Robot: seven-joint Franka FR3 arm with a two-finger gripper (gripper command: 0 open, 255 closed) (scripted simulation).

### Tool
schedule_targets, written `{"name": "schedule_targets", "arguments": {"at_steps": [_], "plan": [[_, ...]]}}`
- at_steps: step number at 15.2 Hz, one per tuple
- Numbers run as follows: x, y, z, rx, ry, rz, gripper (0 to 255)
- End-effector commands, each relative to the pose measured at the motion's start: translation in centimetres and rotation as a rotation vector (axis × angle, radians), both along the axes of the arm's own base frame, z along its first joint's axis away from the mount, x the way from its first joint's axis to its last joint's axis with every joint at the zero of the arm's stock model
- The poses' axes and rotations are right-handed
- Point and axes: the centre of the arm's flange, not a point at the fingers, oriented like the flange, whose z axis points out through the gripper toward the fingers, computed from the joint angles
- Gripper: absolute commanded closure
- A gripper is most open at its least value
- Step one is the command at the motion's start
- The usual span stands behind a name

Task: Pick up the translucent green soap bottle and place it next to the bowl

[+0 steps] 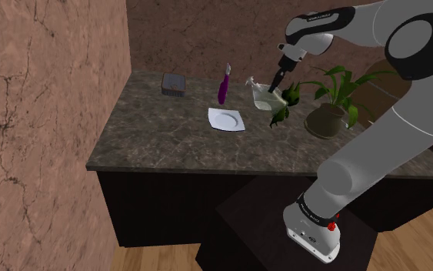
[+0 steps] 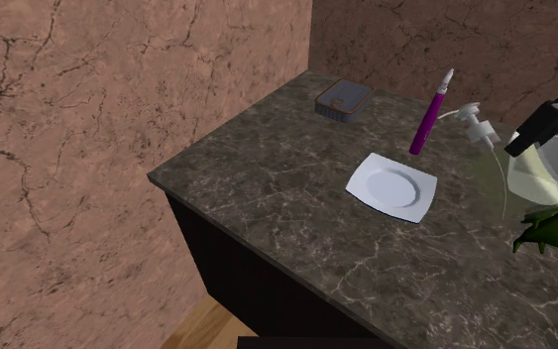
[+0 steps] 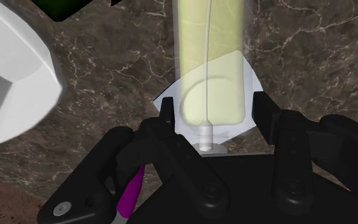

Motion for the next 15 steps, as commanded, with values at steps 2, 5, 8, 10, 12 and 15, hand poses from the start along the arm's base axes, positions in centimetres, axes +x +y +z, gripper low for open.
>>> {"name": "schedule_targets", "arguments": {"at_steps": [2,5,8,10,12,15], "plan": [[-0.1,0.0,-1.5,0.000,-0.001,0.000,255],[-0.1,0.0,-3.1,0.000,-0.001,0.000,255],[-0.1,0.0,-4.7,0.000,-0.001,0.000,255],[-0.1,0.0,-5.8,0.000,-0.001,0.000,255],[-0.1,0.0,-6.8,0.000,-0.001,0.000,255],[-0.1,0.0,-8.4,0.000,-0.001,0.000,255]]}}
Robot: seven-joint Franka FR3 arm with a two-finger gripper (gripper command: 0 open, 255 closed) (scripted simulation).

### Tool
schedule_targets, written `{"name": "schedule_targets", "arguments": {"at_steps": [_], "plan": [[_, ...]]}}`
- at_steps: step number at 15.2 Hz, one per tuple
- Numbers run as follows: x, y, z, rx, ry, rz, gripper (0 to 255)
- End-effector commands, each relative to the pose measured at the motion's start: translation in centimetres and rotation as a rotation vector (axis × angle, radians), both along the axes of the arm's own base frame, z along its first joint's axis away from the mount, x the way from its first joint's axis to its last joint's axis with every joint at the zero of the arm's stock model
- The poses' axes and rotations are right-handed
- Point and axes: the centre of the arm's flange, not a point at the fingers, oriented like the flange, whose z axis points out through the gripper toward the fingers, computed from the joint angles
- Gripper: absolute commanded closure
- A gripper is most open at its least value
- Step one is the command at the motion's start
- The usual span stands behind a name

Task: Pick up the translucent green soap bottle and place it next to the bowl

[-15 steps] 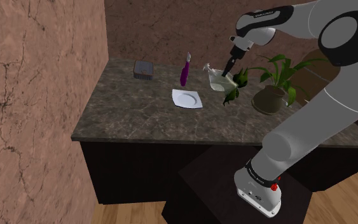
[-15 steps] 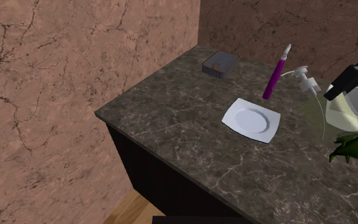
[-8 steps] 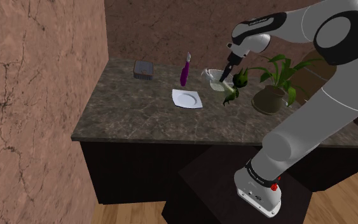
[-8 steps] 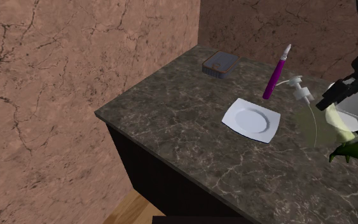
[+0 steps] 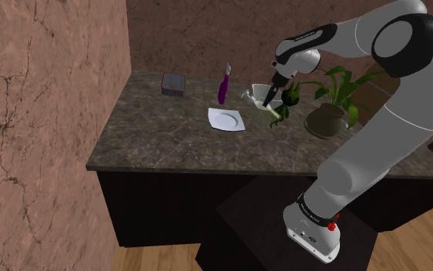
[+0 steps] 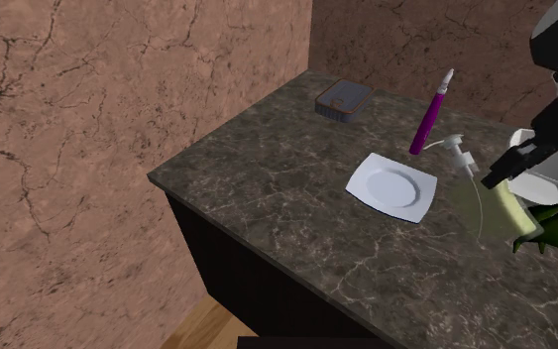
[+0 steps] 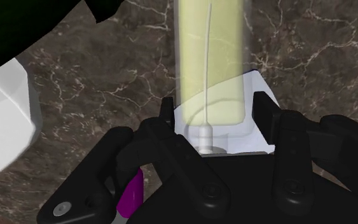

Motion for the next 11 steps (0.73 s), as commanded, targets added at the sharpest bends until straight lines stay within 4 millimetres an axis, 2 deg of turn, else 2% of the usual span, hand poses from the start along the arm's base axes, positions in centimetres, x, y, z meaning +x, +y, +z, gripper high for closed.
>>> {"name": "schedule_targets", "arguments": {"at_steps": [1,8,11], "plan": [[0.0,0.1,-1.0,0.000,-0.001,0.000,255],[0.0,0.1,-4.8,0.000,-0.001,0.000,255],[0.0,0.1,-4.8,0.000,-0.001,0.000,255]]}}
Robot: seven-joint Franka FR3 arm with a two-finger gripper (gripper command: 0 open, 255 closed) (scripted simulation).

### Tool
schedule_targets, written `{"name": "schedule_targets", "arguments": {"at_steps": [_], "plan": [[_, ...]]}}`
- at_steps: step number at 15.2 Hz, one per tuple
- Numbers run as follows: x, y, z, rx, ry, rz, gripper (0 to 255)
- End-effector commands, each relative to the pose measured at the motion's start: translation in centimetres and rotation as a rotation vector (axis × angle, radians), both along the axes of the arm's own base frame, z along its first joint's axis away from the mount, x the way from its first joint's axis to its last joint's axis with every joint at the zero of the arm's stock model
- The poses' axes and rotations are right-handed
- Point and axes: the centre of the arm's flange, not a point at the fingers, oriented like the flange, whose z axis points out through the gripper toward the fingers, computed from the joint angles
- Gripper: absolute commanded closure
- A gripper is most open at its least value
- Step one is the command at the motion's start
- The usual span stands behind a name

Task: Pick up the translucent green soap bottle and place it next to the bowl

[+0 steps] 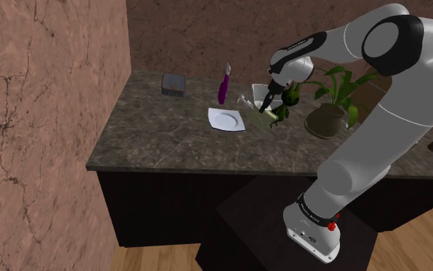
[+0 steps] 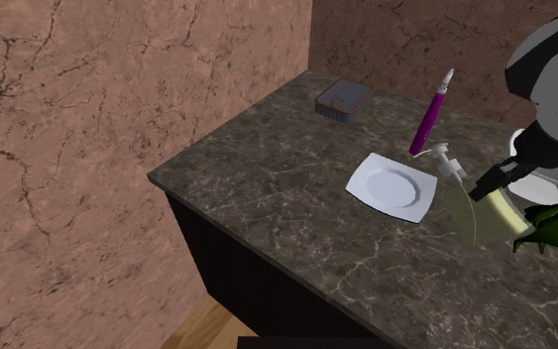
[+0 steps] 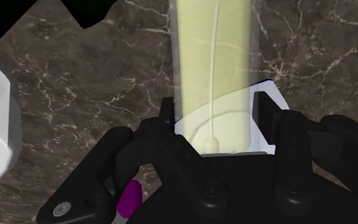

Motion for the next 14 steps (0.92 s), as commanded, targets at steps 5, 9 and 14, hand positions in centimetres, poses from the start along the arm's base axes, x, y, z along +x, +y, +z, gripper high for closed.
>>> {"name": "schedule_targets", "arguments": {"at_steps": [5,9,14], "plan": [[-0.3,-0.2,-0.8,0.003,0.012,-0.003,0],[-0.3,-0.1,-0.7,0.004,0.012,-0.003,0],[-0.8,-0.9,4.2,0.003,0.012,-0.003,0]]}}
